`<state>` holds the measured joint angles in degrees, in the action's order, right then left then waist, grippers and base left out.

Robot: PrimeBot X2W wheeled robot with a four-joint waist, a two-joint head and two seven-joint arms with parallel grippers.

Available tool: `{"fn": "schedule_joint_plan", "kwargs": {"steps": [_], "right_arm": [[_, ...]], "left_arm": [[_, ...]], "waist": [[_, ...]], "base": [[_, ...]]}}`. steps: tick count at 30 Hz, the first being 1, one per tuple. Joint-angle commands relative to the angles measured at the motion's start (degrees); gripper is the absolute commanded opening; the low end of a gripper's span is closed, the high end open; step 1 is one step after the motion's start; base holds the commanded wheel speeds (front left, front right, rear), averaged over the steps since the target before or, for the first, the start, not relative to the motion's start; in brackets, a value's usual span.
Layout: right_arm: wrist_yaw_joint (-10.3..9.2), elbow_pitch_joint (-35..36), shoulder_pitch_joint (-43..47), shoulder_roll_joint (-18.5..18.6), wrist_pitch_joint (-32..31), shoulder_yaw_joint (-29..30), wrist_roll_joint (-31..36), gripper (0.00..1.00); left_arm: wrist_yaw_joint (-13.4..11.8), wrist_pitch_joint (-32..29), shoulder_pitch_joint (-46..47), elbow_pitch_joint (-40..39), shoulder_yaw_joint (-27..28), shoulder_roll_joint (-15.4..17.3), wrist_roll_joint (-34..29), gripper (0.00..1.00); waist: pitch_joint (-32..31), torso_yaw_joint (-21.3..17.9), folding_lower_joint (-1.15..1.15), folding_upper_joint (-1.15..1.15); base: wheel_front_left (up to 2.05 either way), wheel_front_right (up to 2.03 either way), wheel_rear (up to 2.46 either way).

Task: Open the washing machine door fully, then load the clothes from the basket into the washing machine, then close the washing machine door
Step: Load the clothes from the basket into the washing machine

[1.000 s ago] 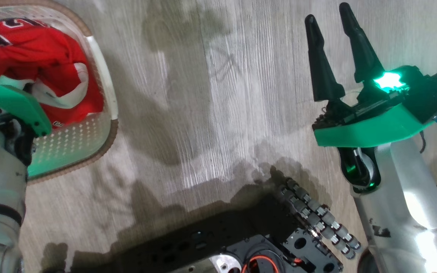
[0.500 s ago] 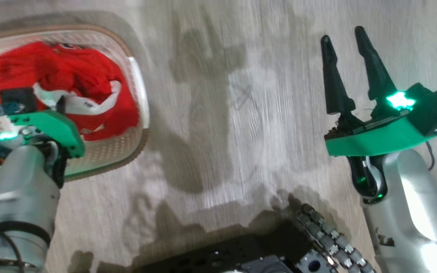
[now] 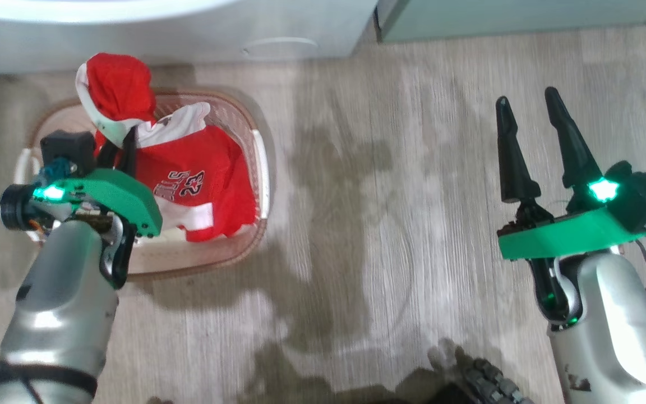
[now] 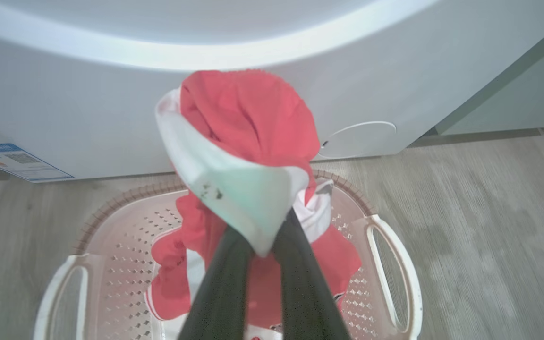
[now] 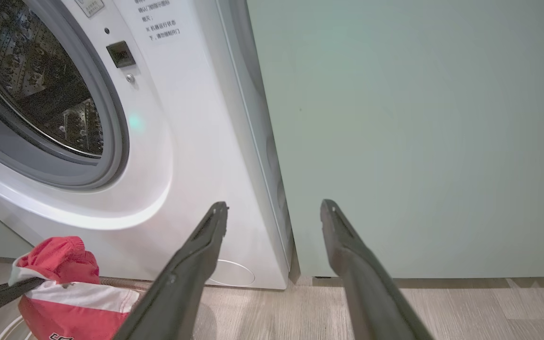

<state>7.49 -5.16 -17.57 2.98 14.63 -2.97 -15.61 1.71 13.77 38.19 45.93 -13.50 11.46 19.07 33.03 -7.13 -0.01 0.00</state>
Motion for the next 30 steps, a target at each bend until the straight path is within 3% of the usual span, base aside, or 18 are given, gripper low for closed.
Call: {"fn": "schedule_joint_plan", "kwargs": {"steps": [1,17,30], "right_arm": [[0.00,1.5,1.8,-0.1,0.4,-0.7,0.4,1.00],[0.00,1.4,4.9,-0.1,0.4,1.2,2.6,1.00],[0.00,1.0,9.9,-0.1,-1.3,2.2,3.9,1.00]], "left_arm": [[-0.8,0.2,-2.1,-4.5,1.3,2.7,-0.3,0.00],[-8.2,-5.7,-19.1,-44.2,3.3,7.0,-0.4,0.00],[-10.6,-6.0,-30.4,-52.5,3.6,6.9,1.0,0.00]], "waist": [[-2.9,1.5,0.01,0.00],[-13.9,3.4,0.01,0.00],[-21.5,4.3,0.01,0.00]], "base": [[0.00,0.00,0.00],[0.00,0.00,0.00],[0.00,0.00,0.00]]}}
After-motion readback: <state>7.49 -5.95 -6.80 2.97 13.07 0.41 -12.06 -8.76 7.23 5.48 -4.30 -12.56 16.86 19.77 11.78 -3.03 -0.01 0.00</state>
